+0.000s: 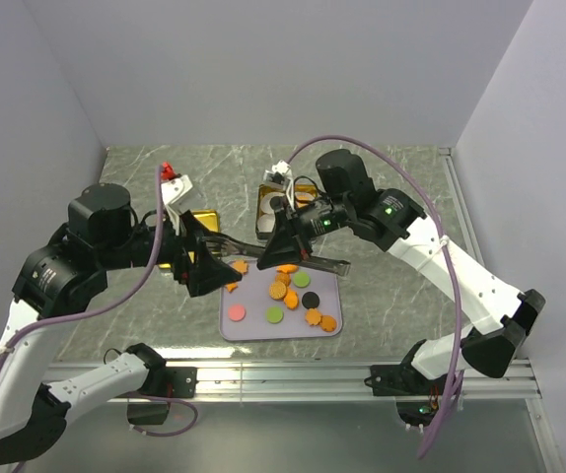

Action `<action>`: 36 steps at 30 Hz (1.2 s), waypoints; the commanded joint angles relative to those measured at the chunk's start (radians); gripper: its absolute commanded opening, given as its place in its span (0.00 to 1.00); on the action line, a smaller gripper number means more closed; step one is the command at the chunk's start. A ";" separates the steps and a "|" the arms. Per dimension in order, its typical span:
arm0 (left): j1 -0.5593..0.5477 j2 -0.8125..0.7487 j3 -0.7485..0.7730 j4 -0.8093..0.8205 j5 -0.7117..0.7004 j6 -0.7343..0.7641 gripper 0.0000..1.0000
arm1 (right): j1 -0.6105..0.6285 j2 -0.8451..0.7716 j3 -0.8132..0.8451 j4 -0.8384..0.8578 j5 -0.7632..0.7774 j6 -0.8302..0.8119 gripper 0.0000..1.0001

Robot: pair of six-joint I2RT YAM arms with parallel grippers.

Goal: Pack the cookies

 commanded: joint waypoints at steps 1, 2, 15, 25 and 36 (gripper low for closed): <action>0.034 -0.030 0.021 0.112 -0.461 -0.026 0.99 | -0.010 -0.020 -0.028 -0.089 0.049 0.065 0.02; 0.032 -0.038 0.024 0.104 -0.508 -0.036 0.99 | -0.017 -0.017 -0.042 -0.084 0.070 0.073 0.02; 0.034 -0.078 -0.171 -0.058 -1.148 -0.331 1.00 | -0.060 0.044 -0.157 -0.090 0.199 0.156 0.02; 0.034 -0.171 -0.516 0.086 -0.988 -0.518 0.99 | -0.057 0.020 -0.317 -0.162 0.374 0.174 0.06; 0.034 -0.196 -0.613 0.215 -0.955 -0.480 0.99 | -0.059 0.019 -0.363 -0.274 0.633 0.183 0.23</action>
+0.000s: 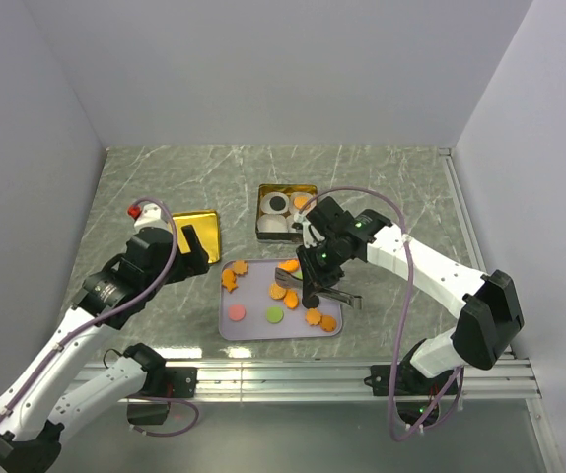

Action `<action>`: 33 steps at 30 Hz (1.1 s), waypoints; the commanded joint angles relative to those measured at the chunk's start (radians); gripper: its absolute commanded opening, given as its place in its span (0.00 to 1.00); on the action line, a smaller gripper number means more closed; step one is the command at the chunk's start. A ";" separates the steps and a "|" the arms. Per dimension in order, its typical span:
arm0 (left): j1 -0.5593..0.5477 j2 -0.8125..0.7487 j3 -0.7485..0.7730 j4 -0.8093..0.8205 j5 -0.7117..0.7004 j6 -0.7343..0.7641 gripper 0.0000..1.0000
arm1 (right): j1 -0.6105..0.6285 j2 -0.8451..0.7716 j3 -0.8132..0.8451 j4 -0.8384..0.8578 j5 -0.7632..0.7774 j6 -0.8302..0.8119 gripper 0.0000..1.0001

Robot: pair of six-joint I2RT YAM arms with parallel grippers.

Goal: Pack the cookies

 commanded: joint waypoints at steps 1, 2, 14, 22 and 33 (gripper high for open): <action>0.002 -0.027 0.009 0.069 -0.010 0.007 0.99 | 0.003 -0.040 -0.003 -0.032 0.081 0.008 0.25; 0.002 -0.030 0.016 0.067 -0.015 0.013 1.00 | 0.006 -0.040 -0.002 -0.033 0.084 0.009 0.26; 0.002 -0.023 0.069 0.029 -0.104 0.070 0.99 | 0.052 0.032 0.063 -0.046 0.109 0.013 0.41; 0.002 -0.027 0.017 0.102 -0.237 0.139 0.99 | 0.090 0.093 0.070 -0.041 0.159 0.026 0.46; 0.002 -0.113 -0.091 0.171 -0.273 0.170 0.99 | 0.124 0.158 0.099 -0.067 0.161 0.031 0.51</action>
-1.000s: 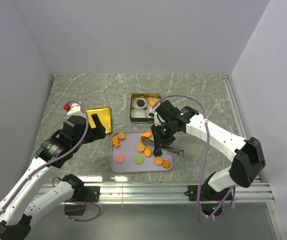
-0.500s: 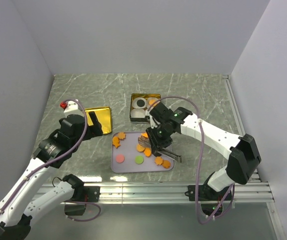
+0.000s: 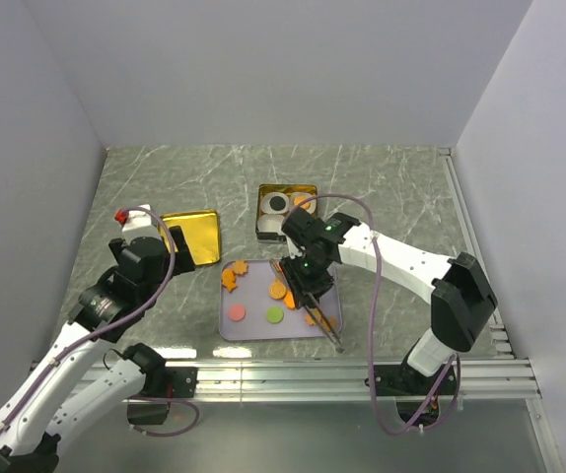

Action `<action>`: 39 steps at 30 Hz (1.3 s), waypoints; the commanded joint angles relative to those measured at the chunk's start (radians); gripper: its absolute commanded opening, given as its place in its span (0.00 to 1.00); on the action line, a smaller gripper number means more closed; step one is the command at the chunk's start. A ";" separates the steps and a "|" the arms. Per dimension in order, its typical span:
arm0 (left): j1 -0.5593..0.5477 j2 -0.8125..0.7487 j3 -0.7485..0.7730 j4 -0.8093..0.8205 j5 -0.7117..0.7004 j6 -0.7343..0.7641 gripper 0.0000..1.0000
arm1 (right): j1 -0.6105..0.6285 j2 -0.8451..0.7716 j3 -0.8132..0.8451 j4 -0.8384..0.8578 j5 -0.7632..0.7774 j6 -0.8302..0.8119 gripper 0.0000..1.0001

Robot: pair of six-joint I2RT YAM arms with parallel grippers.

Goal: Pack the cookies

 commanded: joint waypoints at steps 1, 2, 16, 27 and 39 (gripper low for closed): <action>0.002 -0.026 -0.003 0.067 -0.035 0.034 0.99 | 0.035 0.024 0.045 -0.016 0.005 0.010 0.51; 0.000 -0.026 -0.005 0.075 -0.032 0.037 0.99 | 0.046 0.030 0.045 -0.014 0.010 0.016 0.51; 0.000 -0.020 -0.014 0.089 0.004 0.054 1.00 | 0.058 0.094 -0.107 0.277 0.338 0.212 0.50; 0.000 0.000 -0.020 0.103 0.034 0.069 0.99 | 0.058 0.162 -0.142 0.355 0.381 0.264 0.91; 0.002 -0.038 -0.035 0.116 0.021 0.083 0.99 | 0.139 0.041 -0.170 0.248 0.449 0.318 0.99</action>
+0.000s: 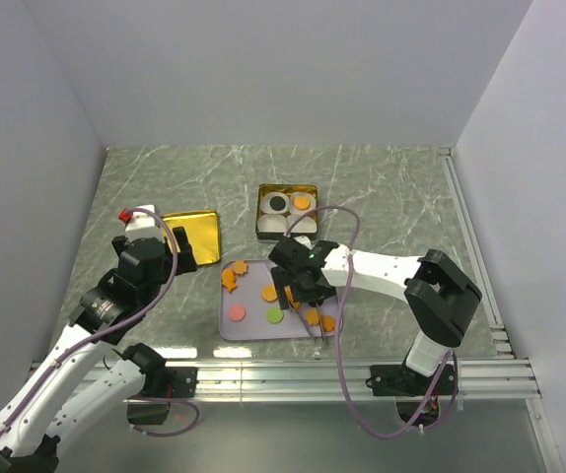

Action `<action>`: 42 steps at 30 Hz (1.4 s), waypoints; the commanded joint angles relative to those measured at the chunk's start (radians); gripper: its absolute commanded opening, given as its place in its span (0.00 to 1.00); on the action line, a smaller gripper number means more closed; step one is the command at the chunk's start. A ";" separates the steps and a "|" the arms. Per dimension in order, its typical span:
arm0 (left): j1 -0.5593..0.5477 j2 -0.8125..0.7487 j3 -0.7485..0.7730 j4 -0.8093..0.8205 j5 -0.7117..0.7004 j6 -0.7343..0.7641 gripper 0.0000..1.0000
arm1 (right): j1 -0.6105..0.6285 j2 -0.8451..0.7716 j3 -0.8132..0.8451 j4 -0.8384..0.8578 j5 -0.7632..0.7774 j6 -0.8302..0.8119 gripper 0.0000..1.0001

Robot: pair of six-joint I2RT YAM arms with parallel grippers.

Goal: Pack the cookies

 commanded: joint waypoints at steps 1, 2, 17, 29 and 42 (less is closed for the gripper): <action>0.000 -0.015 -0.004 0.044 -0.005 0.019 0.99 | 0.059 -0.050 0.006 -0.059 0.075 0.029 0.99; 0.002 -0.017 -0.006 0.044 -0.003 0.019 0.99 | 0.065 -0.055 0.004 -0.058 0.079 0.033 0.99; 0.000 -0.026 -0.003 0.033 0.001 0.011 0.99 | 0.103 0.029 -0.028 -0.005 0.103 0.074 0.93; -0.001 -0.029 -0.004 0.036 0.000 0.014 0.99 | 0.103 -0.038 -0.023 -0.060 0.153 0.079 0.51; -0.001 -0.046 -0.006 0.038 -0.003 0.016 0.99 | 0.100 -0.234 0.270 -0.429 0.080 -0.029 0.51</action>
